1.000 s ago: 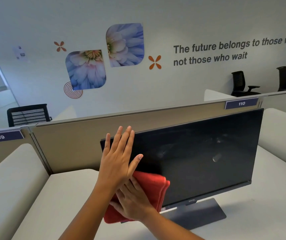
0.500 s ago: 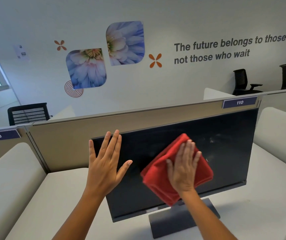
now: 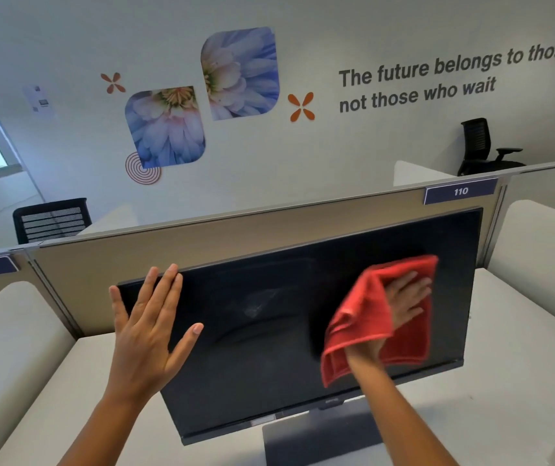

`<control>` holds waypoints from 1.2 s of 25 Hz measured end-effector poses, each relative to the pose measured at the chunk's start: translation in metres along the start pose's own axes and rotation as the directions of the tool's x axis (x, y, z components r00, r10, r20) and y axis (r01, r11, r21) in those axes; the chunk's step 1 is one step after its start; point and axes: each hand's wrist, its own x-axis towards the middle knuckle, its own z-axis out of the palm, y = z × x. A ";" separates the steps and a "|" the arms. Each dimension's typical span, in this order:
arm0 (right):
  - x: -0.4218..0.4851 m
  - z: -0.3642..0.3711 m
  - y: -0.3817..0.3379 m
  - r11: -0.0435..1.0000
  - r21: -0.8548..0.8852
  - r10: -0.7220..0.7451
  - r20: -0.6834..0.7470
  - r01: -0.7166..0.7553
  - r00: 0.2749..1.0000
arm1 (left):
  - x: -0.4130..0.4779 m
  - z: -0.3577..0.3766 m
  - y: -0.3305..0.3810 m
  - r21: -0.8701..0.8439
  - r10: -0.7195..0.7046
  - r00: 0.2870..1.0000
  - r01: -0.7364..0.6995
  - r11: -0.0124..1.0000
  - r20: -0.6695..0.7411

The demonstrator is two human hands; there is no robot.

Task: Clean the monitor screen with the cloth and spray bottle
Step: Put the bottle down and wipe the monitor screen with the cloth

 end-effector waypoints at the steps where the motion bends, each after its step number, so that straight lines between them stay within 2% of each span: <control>1: -0.020 -0.006 -0.032 0.989 0.035 -0.142 -0.023 0.143 0.990 | 0.000 0.000 0.001 -0.004 -0.002 1.000 0.002 1.000 -0.015; 2: -0.045 -0.011 -0.065 0.952 0.084 -0.296 0.028 0.293 0.955 | 0.000 0.000 0.001 -0.010 0.000 1.000 0.000 1.000 -0.027; 3: -0.069 0.000 -0.069 0.877 0.164 -0.470 0.098 0.452 0.877 | 0.001 0.000 0.002 -0.017 0.003 0.999 -0.003 1.000 -0.037; 4: -0.093 0.004 -0.080 0.776 0.164 -0.630 0.135 0.610 0.765 | 0.001 -0.001 0.003 -0.024 0.006 0.999 -0.007 1.000 -0.047; 6: -0.132 0.023 -0.068 0.542 0.116 -0.833 0.204 0.832 0.514 | 0.002 -0.001 0.005 -0.031 0.000 0.998 -0.002 1.000 -0.065; 7: -0.146 0.031 -0.058 0.408 0.065 -0.899 0.201 0.911 0.389 | 0.001 -0.001 0.005 -0.035 -0.010 0.997 0.007 0.999 -0.070; 9: -0.166 0.039 -0.024 0.209 0.042 -0.943 0.273 0.977 0.190 | 0.001 -0.001 0.005 -0.048 -0.034 0.996 0.030 0.998 -0.080; 10: -0.170 0.041 -0.005 0.143 0.050 -0.939 0.322 0.988 0.120 | 0.000 -0.002 0.005 -0.054 -0.044 0.995 0.039 0.998 -0.087; 12: -0.168 0.043 0.021 0.054 0.072 -0.942 0.335 0.996 0.027 | 0.001 -0.003 0.007 -0.070 -0.047 0.994 0.040 0.997 -0.101; 13: -0.164 0.043 0.023 0.058 0.120 -0.948 0.317 0.991 0.017 | 0.002 -0.003 0.007 -0.078 -0.043 0.993 0.035 0.996 -0.108; 14: -0.157 0.042 0.018 0.099 0.166 -0.956 0.289 0.981 0.047 | 0.003 -0.004 0.009 -0.085 -0.040 0.993 0.030 0.996 -0.114; 16: -0.137 0.038 -0.004 0.225 0.204 -0.962 0.201 0.953 0.184 | 0.005 -0.003 0.010 -0.094 -0.039 0.991 0.027 0.995 -0.125; 19: -0.091 0.020 -0.040 0.448 0.128 -0.894 0.072 0.885 0.442 | 0.004 -0.001 0.010 -0.084 -0.031 0.991 0.020 0.996 -0.132; 20: -0.074 0.014 -0.050 0.499 0.112 -0.867 0.044 0.860 0.497 | 0.004 -0.001 0.010 -0.071 -0.029 0.991 0.020 0.997 -0.134; 22: -0.052 0.007 -0.062 0.556 0.091 -0.830 0.010 0.826 0.557 | 0.003 0.002 0.011 -0.041 -0.030 0.990 0.025 0.999 -0.138; 24: -0.051 0.007 -0.060 0.554 0.085 -0.832 0.024 0.828 0.554 | 0.002 0.005 0.011 -0.019 -0.033 0.989 0.031 0.999 -0.143; 26: -0.066 0.013 -0.039 0.495 0.077 -0.869 0.065 0.865 0.491 | 0.001 0.007 0.011 -0.002 -0.041 0.989 0.041 0.999 -0.145; 30: -0.103 0.027 0.046 0.248 -0.016 -0.936 0.255 0.969 0.244 | 0.002 0.009 0.012 0.010 -0.040 0.989 0.042 0.999 -0.142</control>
